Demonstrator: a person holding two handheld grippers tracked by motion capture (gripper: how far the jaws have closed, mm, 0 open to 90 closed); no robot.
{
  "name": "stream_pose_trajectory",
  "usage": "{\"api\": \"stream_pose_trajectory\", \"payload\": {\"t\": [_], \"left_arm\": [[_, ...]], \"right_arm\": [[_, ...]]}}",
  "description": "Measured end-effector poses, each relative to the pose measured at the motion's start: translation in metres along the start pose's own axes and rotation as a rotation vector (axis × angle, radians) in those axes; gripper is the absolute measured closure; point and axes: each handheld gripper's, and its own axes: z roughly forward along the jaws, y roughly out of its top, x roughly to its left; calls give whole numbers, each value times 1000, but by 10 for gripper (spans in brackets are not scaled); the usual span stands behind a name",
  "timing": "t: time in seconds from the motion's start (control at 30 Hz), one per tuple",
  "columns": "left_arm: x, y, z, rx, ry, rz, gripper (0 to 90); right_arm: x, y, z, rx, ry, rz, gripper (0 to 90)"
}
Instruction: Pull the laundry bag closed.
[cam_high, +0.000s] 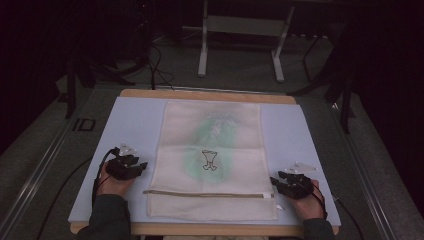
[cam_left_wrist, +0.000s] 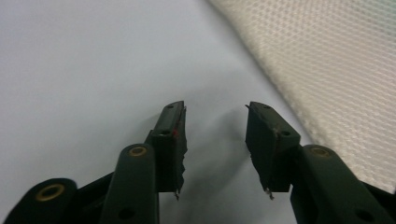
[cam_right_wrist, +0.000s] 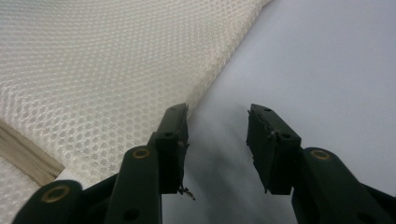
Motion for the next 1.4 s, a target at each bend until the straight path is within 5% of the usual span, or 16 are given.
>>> {"api": "stream_pose_trajectory", "payload": {"t": [0.17,0.63,1.4], "left_arm": [[-2,1,-1,-9,-32,24,591],[1,2,-8,-87,-96,12,642],[-1,3,-6,-78,-162,20,676]], "right_arm": [[1,-1,-2,-7,-11,2,576],[16,7,-7,-35,57,-19,568],[44,23,-1,-37,146,-115,588]]}}
